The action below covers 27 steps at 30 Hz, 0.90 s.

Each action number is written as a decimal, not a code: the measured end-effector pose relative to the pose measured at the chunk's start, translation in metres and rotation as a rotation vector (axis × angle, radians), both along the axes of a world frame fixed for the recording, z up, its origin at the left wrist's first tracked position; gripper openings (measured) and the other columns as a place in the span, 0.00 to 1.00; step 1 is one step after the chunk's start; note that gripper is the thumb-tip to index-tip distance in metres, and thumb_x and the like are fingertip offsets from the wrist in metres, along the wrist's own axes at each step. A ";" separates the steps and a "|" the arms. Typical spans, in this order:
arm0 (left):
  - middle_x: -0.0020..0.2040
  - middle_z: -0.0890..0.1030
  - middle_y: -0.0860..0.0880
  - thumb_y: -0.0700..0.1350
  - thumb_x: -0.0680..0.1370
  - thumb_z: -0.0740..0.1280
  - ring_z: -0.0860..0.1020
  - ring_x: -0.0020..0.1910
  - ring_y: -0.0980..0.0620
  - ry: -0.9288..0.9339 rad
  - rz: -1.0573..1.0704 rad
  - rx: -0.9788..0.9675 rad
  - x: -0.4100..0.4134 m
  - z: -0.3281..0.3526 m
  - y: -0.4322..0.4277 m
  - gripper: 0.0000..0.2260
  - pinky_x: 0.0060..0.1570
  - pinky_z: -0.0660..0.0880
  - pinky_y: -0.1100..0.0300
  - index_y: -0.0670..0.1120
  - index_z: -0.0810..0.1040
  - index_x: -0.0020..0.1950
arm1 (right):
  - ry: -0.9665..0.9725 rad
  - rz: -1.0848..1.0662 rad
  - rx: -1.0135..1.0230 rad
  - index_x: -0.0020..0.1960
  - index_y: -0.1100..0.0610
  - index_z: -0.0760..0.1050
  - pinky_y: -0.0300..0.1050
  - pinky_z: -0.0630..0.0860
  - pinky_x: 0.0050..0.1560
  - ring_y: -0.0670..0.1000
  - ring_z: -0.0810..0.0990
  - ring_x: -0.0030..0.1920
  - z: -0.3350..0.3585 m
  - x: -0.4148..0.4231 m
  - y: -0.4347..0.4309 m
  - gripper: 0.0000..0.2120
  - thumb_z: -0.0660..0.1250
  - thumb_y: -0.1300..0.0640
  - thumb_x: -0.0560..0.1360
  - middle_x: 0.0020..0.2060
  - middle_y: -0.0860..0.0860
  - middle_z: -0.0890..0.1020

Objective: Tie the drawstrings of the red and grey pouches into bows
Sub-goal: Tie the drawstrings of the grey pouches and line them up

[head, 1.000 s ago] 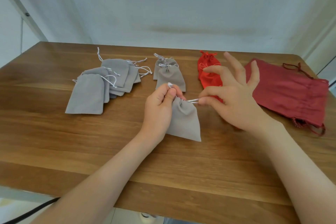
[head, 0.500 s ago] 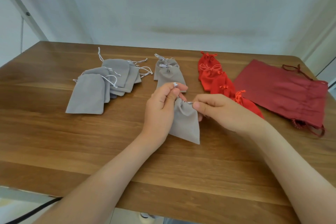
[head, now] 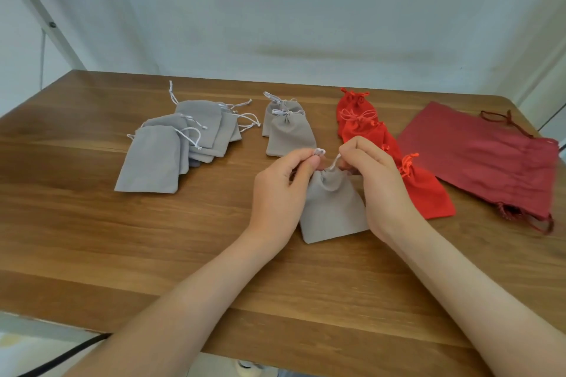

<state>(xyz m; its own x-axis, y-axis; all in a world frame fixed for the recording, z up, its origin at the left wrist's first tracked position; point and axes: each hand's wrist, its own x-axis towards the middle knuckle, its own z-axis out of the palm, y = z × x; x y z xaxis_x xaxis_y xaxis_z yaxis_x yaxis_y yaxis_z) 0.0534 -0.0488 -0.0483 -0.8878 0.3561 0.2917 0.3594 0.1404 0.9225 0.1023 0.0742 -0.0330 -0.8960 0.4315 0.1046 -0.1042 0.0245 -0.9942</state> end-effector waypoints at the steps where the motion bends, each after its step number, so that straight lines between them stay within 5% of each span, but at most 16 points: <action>1: 0.44 0.83 0.58 0.44 0.79 0.64 0.78 0.45 0.65 -0.008 0.008 0.004 0.000 -0.001 0.001 0.08 0.43 0.71 0.73 0.51 0.81 0.53 | 0.027 0.044 -0.033 0.35 0.57 0.68 0.39 0.66 0.42 0.45 0.70 0.38 -0.001 0.000 -0.001 0.13 0.60 0.62 0.78 0.34 0.50 0.71; 4: 0.43 0.82 0.56 0.43 0.80 0.62 0.78 0.42 0.63 -0.009 0.035 0.005 0.000 -0.002 0.003 0.07 0.41 0.70 0.73 0.50 0.78 0.55 | 0.103 0.177 -0.061 0.43 0.61 0.74 0.43 0.71 0.52 0.49 0.76 0.47 -0.007 -0.001 -0.002 0.09 0.59 0.58 0.78 0.41 0.54 0.77; 7: 0.39 0.82 0.50 0.40 0.79 0.64 0.77 0.36 0.61 -0.049 0.071 0.041 0.000 -0.002 0.004 0.08 0.36 0.69 0.71 0.50 0.70 0.56 | 0.106 0.193 0.097 0.50 0.63 0.78 0.45 0.71 0.58 0.53 0.78 0.53 -0.011 -0.002 -0.002 0.12 0.59 0.58 0.78 0.48 0.56 0.81; 10: 0.40 0.82 0.52 0.42 0.79 0.65 0.78 0.39 0.60 -0.091 0.078 0.027 -0.004 -0.003 0.003 0.04 0.38 0.70 0.70 0.52 0.73 0.50 | 0.101 0.161 0.292 0.54 0.61 0.79 0.38 0.71 0.59 0.49 0.78 0.56 -0.012 -0.002 -0.002 0.12 0.59 0.60 0.78 0.51 0.54 0.81; 17: 0.40 0.82 0.55 0.44 0.80 0.63 0.77 0.40 0.59 -0.072 0.042 -0.029 -0.004 -0.004 0.003 0.08 0.39 0.70 0.68 0.50 0.81 0.49 | 0.133 -0.004 0.663 0.54 0.57 0.76 0.35 0.73 0.45 0.44 0.79 0.46 -0.015 -0.001 -0.006 0.09 0.62 0.65 0.77 0.44 0.46 0.82; 22: 0.36 0.77 0.59 0.41 0.81 0.60 0.74 0.35 0.65 0.068 -0.004 -0.136 0.000 -0.005 0.003 0.10 0.35 0.66 0.73 0.47 0.80 0.54 | 0.101 -0.055 0.671 0.53 0.53 0.65 0.27 0.69 0.37 0.35 0.78 0.36 -0.012 0.000 -0.008 0.12 0.64 0.65 0.77 0.39 0.44 0.83; 27: 0.46 0.80 0.53 0.45 0.77 0.58 0.75 0.46 0.59 0.204 -0.045 -0.189 0.002 -0.007 0.003 0.13 0.45 0.68 0.72 0.45 0.79 0.55 | 0.072 -0.111 0.670 0.51 0.55 0.65 0.28 0.68 0.35 0.34 0.75 0.31 -0.012 0.002 -0.009 0.10 0.65 0.65 0.76 0.38 0.42 0.82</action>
